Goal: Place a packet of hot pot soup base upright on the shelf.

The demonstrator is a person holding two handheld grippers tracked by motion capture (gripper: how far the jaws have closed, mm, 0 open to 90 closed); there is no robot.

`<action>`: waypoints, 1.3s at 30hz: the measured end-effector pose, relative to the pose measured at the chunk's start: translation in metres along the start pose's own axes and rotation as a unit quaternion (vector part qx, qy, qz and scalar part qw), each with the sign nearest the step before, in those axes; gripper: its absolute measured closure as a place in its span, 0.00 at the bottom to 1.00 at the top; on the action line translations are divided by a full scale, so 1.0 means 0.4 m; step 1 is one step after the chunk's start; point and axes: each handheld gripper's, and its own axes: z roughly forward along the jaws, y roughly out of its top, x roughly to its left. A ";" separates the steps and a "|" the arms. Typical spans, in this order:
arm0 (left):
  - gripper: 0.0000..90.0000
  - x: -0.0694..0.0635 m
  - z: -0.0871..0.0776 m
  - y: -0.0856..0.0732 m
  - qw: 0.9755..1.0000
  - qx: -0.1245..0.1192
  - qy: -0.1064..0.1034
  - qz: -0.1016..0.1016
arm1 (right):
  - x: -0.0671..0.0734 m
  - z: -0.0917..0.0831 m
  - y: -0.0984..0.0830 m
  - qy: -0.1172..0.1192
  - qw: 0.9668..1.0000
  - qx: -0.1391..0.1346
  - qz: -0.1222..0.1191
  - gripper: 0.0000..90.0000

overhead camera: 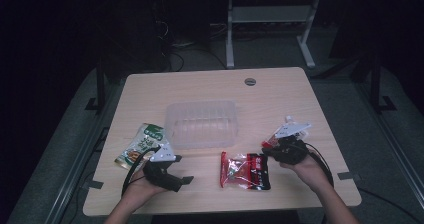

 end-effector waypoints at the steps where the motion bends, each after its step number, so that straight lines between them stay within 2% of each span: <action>1: 0.16 -0.001 0.000 -0.001 1.000 0.001 -0.001 0.000 | 0.002 0.000 -0.003 0.002 1.000 0.001 0.000 1.00; 5: 0.16 0.001 -0.001 -0.003 1.000 0.005 -0.001 0.002 | 0.014 0.001 -0.016 0.012 1.000 0.009 -0.002 1.00; 8: 0.16 0.000 -0.002 -0.003 1.000 0.003 -0.001 0.000 | 0.025 0.008 -0.033 0.015 1.000 0.025 -0.012 1.00; 11: 0.16 0.000 -0.003 -0.003 1.000 0.007 0.003 0.007 | 0.030 0.010 -0.046 0.012 0.999 0.042 -0.019 1.00; 14: 0.16 -0.001 -0.001 -0.004 1.000 0.008 0.004 0.007 | 0.029 0.008 -0.054 0.012 0.999 0.041 -0.019 1.00; 19: 0.16 0.001 0.001 -0.005 1.000 0.010 0.002 0.005 | 0.032 0.018 -0.061 0.020 0.998 0.055 -0.024 1.00; 27: 0.16 0.000 0.001 -0.006 1.000 0.011 0.001 0.007 | 0.035 0.048 -0.055 0.011 0.996 0.076 -0.040 1.00; 39: 0.16 -0.005 0.006 -0.003 1.000 0.018 -0.003 0.009 | 0.026 0.082 -0.021 0.007 0.997 0.070 -0.039 1.00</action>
